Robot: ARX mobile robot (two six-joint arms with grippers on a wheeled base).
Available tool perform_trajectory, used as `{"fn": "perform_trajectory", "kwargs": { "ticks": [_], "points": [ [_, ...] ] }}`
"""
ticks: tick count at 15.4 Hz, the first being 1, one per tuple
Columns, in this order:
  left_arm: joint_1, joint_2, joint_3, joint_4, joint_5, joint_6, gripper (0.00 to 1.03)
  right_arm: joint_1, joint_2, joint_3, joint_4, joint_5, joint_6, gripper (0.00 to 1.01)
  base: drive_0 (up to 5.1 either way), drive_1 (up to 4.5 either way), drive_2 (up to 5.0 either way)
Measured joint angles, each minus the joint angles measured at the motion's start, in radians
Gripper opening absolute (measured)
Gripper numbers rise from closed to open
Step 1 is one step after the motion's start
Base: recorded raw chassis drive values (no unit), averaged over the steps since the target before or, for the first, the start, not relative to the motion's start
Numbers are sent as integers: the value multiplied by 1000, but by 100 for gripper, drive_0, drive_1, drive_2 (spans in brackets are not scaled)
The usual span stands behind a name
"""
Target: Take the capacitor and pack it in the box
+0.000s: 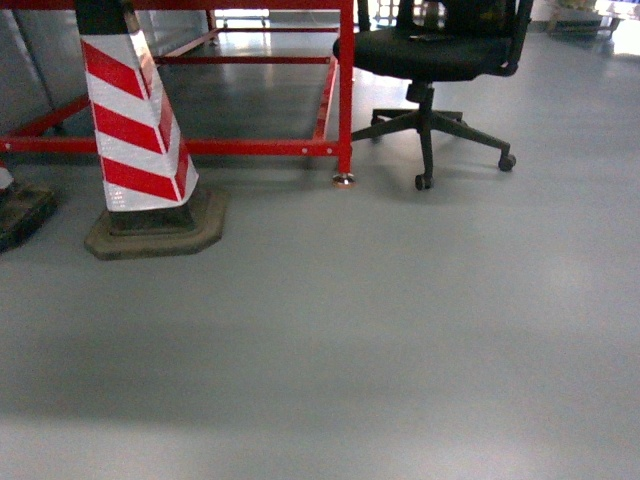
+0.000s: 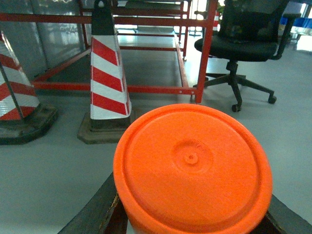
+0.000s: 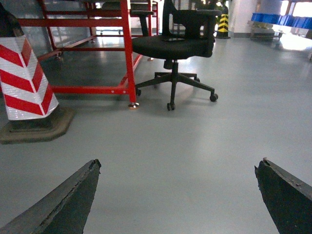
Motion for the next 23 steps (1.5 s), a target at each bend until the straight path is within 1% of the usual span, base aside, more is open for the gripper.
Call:
{"fn": "perform_trajectory", "kwargs": {
  "ticks": [22,23],
  "points": [
    [0,0,0,1,0,0,45,0,0,0,1,0,0,98,-507,239,239],
    [-1,0,0,-1,-8,0,45,0,0,0,8,-3,0,98,-501,244,244]
  ]
}}
